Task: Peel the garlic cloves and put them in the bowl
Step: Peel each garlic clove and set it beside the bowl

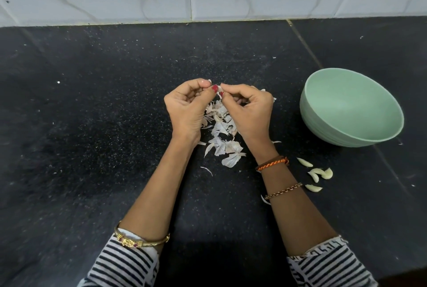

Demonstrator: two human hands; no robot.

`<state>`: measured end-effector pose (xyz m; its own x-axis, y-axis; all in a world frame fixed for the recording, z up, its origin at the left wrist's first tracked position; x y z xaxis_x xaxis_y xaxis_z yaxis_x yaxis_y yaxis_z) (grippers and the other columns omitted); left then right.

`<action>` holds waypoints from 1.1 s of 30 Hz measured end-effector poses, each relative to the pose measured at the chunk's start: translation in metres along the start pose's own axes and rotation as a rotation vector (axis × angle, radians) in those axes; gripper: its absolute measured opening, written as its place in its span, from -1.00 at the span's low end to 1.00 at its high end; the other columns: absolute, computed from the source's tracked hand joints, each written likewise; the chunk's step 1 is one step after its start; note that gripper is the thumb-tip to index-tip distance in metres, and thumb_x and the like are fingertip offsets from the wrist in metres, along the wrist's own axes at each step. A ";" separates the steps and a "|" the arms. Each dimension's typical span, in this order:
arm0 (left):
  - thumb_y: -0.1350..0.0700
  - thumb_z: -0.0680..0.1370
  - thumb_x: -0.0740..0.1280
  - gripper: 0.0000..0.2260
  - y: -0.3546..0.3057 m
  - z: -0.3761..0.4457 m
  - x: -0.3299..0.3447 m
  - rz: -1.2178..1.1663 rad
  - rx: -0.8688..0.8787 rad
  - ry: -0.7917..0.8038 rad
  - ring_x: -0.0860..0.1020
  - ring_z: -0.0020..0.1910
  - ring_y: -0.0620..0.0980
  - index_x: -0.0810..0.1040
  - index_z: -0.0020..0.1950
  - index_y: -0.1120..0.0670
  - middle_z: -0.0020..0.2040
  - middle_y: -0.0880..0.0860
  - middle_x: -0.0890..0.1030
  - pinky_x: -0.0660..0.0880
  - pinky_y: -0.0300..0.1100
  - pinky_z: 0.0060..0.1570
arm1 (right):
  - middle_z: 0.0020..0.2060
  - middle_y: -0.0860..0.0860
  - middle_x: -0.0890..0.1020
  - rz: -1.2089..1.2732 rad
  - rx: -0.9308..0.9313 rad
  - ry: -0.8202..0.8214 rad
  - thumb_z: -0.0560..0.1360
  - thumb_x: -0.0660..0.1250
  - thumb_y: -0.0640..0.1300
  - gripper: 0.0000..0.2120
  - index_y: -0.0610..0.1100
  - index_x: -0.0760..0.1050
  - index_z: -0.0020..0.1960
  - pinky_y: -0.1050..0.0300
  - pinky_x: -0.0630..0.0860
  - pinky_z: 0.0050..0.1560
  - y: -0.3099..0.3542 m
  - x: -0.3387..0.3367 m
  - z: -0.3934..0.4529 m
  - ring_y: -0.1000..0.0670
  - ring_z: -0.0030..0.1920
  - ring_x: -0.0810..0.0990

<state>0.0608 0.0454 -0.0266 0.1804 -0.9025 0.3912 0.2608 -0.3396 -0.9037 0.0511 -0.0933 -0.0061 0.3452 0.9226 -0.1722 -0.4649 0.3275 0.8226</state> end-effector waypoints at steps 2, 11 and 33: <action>0.46 0.37 0.40 -0.81 0.001 0.000 0.000 -0.008 0.003 0.002 0.58 -0.29 -0.09 0.57 -0.25 0.18 -0.30 0.01 0.63 0.53 -0.29 -0.21 | -0.32 0.03 0.64 0.006 0.008 -0.006 0.37 0.43 -0.34 -0.88 -0.27 0.65 -0.10 0.37 0.47 -0.32 0.001 -0.001 -0.001 0.01 -0.36 0.57; 0.37 0.39 0.39 -0.80 -0.005 -0.005 0.008 0.164 0.131 0.127 0.50 -0.34 -0.22 0.60 -0.20 0.07 -0.33 -0.13 0.63 0.48 -0.36 -0.25 | -0.28 -0.06 0.67 0.221 0.400 0.138 0.34 0.43 -0.43 -0.90 -0.32 0.62 -0.15 0.24 0.59 -0.20 -0.012 -0.005 0.002 0.04 -0.28 0.65; 0.13 0.42 0.27 -0.87 -0.011 -0.007 0.010 0.415 0.209 0.118 0.32 -0.49 -0.23 0.60 -0.23 0.08 -0.44 -0.05 0.49 0.28 -0.38 -0.44 | -0.24 -0.02 0.64 0.395 0.682 -0.104 0.42 0.36 -0.35 -0.86 -0.19 0.63 -0.09 0.34 0.42 -0.26 -0.026 -0.014 -0.005 0.21 -0.35 0.50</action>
<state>0.0529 0.0384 -0.0142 0.2037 -0.9786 -0.0290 0.3767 0.1057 -0.9203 0.0542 -0.1138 -0.0273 0.3491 0.9095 0.2258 0.0211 -0.2486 0.9684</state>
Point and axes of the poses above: each hand's wrist, its own z-axis towards the middle knuckle, its own x-axis out of the palm, y = z × x, the point moved 7 cm from there along z, towards the middle knuckle
